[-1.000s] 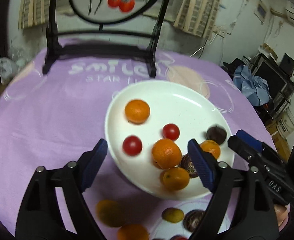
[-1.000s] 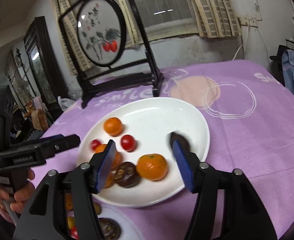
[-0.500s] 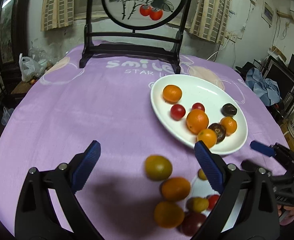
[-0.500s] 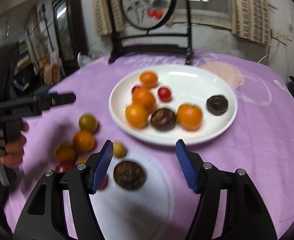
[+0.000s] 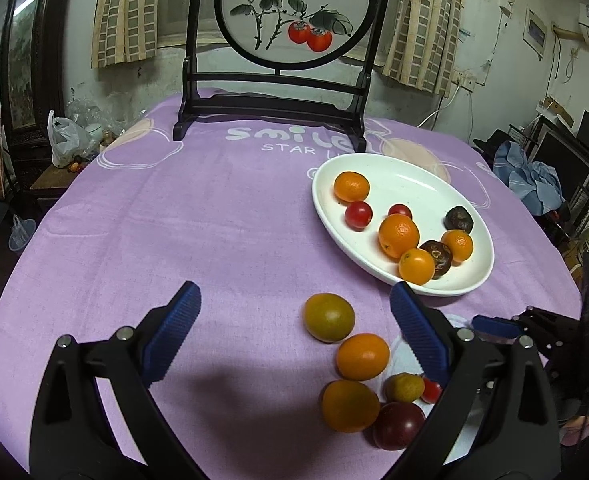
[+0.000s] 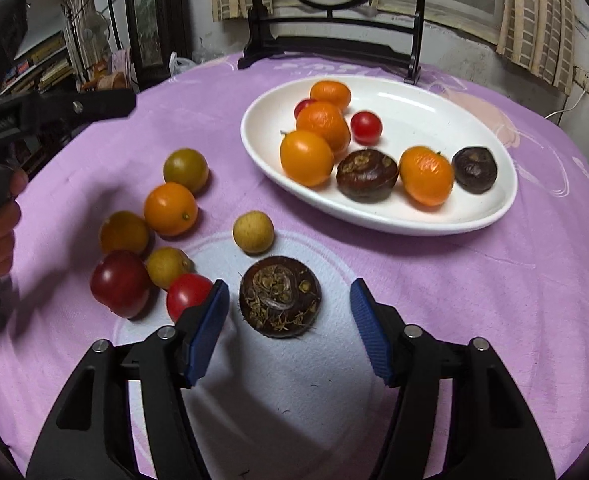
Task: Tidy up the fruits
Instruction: 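Reach the right tool to another dark brown fruit on the mat and close on it, then hold the dark brown fruit in the right tool while the left tool grasps a dark red tomato, then carry both fruits over the white plate and open both tools to release them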
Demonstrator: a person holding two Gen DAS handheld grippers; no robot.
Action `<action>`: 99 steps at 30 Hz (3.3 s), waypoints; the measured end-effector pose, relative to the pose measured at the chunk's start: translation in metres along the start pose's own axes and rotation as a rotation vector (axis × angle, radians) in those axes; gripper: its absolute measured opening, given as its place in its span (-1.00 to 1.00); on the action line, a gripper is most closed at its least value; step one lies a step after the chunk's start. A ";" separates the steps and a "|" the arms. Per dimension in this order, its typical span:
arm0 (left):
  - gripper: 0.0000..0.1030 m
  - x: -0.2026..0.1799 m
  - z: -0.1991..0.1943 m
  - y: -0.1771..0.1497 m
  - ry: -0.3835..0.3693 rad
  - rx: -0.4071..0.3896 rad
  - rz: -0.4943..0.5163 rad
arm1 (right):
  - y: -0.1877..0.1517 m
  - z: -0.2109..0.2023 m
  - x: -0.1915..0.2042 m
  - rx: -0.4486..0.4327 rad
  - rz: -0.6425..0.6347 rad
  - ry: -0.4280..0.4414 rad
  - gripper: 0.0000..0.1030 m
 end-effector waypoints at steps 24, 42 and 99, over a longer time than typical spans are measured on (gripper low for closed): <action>0.86 -0.027 -0.028 -0.026 -0.217 0.012 0.229 | 0.004 -0.006 -0.011 -0.033 0.080 -0.016 -0.16; 0.07 -0.082 -0.032 -0.095 -0.207 -0.028 0.636 | 0.001 -0.012 -0.014 -0.039 0.137 0.013 -0.16; 0.70 -0.076 0.062 0.080 -0.153 -0.007 0.054 | 0.091 -0.037 -0.088 -0.371 0.244 -0.110 0.15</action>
Point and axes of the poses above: each gripper's, at about its wrist camera, not at the fingertips, and z roughly the way its jaws point, x to its left, y to its top, the point moved 4 cm from there along z, roughly the way its jaws point, and after that the axes turned 13 degrees about y, right-handed, at the moved point
